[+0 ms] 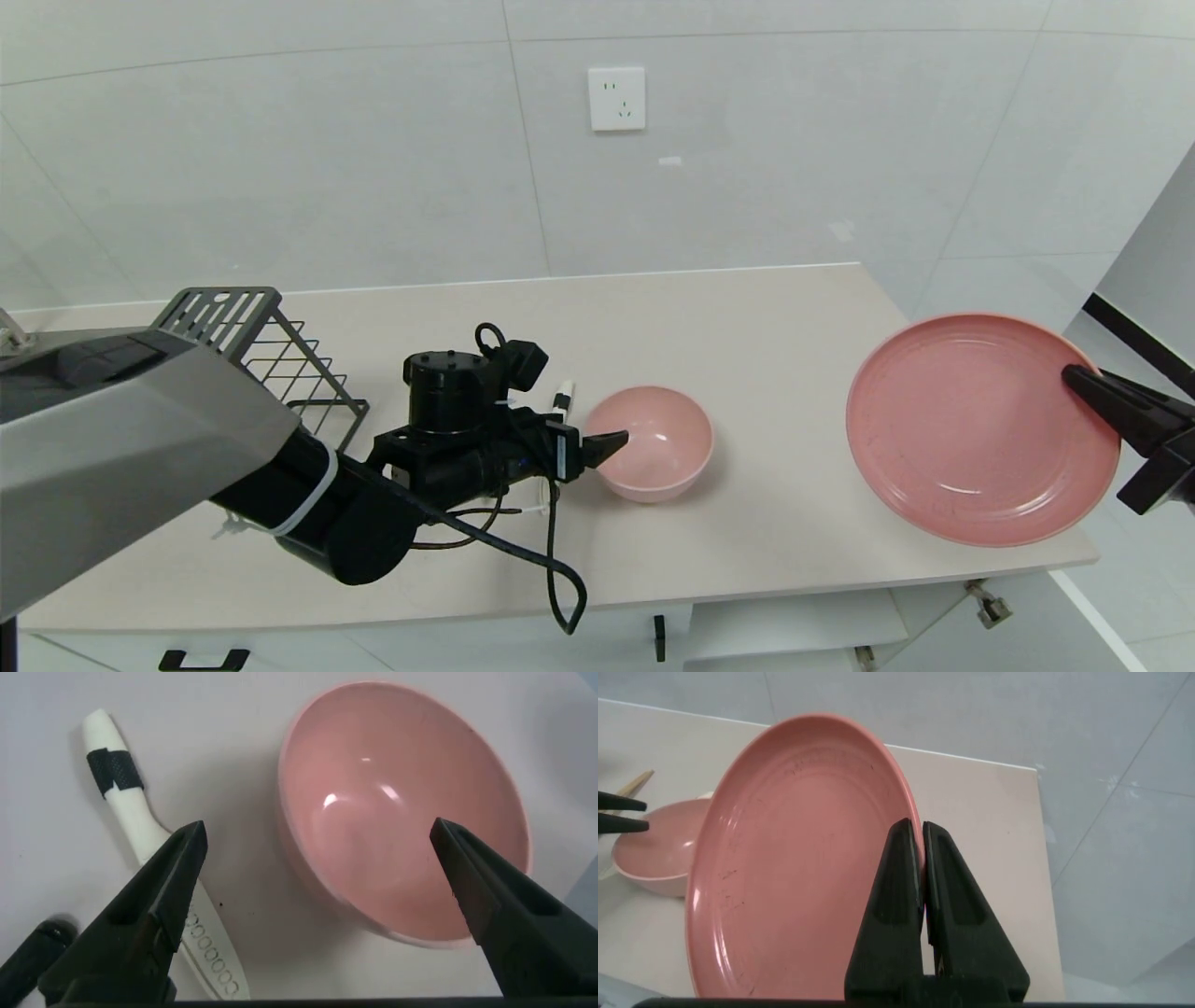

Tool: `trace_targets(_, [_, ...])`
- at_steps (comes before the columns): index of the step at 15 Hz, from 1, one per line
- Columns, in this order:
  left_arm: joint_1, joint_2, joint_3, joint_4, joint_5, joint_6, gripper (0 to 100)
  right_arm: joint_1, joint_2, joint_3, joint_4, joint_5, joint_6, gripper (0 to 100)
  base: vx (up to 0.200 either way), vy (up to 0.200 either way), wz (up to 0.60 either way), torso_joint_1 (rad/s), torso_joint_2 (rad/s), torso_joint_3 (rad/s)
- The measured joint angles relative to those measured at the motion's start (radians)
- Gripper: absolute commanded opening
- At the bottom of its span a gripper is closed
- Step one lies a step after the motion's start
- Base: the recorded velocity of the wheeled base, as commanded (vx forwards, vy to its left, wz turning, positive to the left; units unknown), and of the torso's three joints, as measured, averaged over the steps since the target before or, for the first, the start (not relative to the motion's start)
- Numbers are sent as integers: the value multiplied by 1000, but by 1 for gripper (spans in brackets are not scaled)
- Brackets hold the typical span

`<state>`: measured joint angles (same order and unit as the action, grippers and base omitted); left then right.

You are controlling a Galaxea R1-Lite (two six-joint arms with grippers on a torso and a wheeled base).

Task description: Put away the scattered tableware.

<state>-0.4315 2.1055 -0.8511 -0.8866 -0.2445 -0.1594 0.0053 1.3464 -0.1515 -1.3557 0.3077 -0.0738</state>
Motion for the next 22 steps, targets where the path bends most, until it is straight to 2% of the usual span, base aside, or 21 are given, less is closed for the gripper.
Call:
trace_targets(16, [-28,90,-51,-1,8,0,100,2,6,1,0,0,-4,0,0,0,0,0,0,0])
trace_targets(17, [-33,93,-49,-1,8,-1,0,2,6,1,0,0,-5,0,0,0,0,0,0,0])
trace_targets(20, [-36,100,-32,-5,8,1,0,2,6,1,0,0,-7,0,0,0,0,0,0,0])
trace_targets(22, [-37,103,-25,-56,9,0,0,2,6,1,0,0,-7,0,0,0,0,0,0,0])
